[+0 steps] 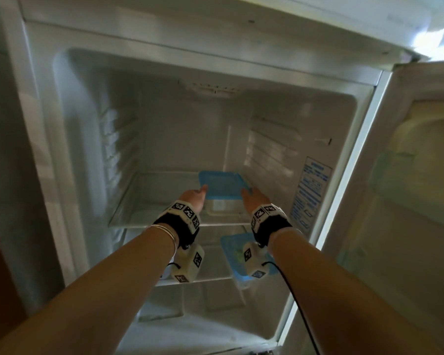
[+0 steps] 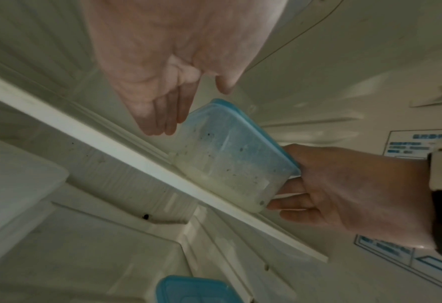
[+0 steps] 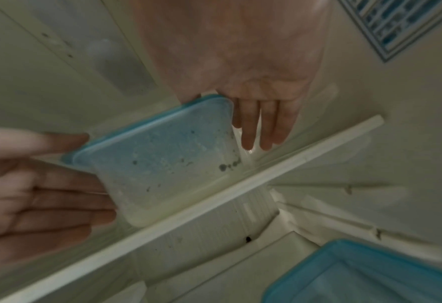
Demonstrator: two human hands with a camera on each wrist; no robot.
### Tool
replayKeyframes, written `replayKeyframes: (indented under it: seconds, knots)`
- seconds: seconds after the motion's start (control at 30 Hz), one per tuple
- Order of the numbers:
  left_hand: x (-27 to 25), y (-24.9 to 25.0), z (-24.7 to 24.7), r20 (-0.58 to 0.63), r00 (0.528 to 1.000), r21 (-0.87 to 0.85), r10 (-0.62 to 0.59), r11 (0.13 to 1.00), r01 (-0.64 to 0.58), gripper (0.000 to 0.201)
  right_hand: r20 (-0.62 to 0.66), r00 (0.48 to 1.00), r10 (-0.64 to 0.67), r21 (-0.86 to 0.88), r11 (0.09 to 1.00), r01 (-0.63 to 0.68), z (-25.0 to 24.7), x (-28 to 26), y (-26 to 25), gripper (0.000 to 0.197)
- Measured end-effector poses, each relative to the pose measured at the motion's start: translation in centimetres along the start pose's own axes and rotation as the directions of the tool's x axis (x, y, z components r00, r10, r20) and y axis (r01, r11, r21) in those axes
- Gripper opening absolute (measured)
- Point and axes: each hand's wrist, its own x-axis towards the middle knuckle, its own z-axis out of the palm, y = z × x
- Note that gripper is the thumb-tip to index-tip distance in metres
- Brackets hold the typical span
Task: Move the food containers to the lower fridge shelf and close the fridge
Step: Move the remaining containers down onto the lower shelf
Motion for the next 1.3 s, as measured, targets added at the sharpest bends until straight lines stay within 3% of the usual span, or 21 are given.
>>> replayKeyframes:
  seconds: [0.2, 0.33, 0.5, 0.6, 0.77, 0.9, 1.17, 1.3]
  knots:
    - [0.5, 0.2, 1.1, 0.036, 0.999, -0.07, -0.005, 0.997, 0.008, 0.058, 0.02, 0.999, 0.041, 0.189, 0.981, -0.044, 0.5, -0.2, -0.1, 0.053]
    - [0.0, 0.3, 1.4, 0.023, 1.0, -0.099, 0.006, 0.995, -0.004, 0.054, 0.041, 0.996, 0.084, 0.389, 0.916, -0.093, 1.3, -0.8, -0.2, 0.054]
    - [-1.4, 0.3, 1.3, -0.005, 1.0, -0.154, 0.015, 0.988, -0.016, 0.045, 0.076, 0.991, 0.108, 0.511, 0.85, -0.132, 1.0, -3.4, -0.5, 0.043]
    - [-2.9, 0.1, 1.2, -0.05, 0.999, -0.17, -0.007, 0.985, -0.002, 0.038, 0.041, 0.995, 0.089, 0.544, 0.833, -0.097, 0.6, -5.1, -0.4, 0.044]
    - [-6.5, -1.0, 1.0, -0.046, 0.998, -0.149, -0.043, 0.988, 0.036, 0.052, 0.027, 0.998, 0.055, 0.56, 0.826, -0.06, 0.3, -8.4, 0.2, 0.047]
    - [-9.2, -2.0, 1.4, -0.068, 0.997, -0.158, -0.035, 0.987, 0.023, 0.05, 0.065, 0.998, 0.018, 0.588, 0.807, -0.053, 0.8, -10.8, 1.1, 0.049]
    - [-13.6, -3.6, 1.4, -0.065, 0.998, -0.219, 0.021, 0.975, -0.035, 0.045, 0.027, 1.0, 0.005, 0.633, 0.774, -0.021, 1.0, -15.3, 2.5, 0.041]
    - [-15.2, -5.0, 1.5, -0.032, 0.999, -0.221, 0.021, 0.975, -0.028, 0.045, 0.015, 0.998, 0.055, 0.637, 0.769, -0.052, 1.9, -17.2, 2.8, 0.037]
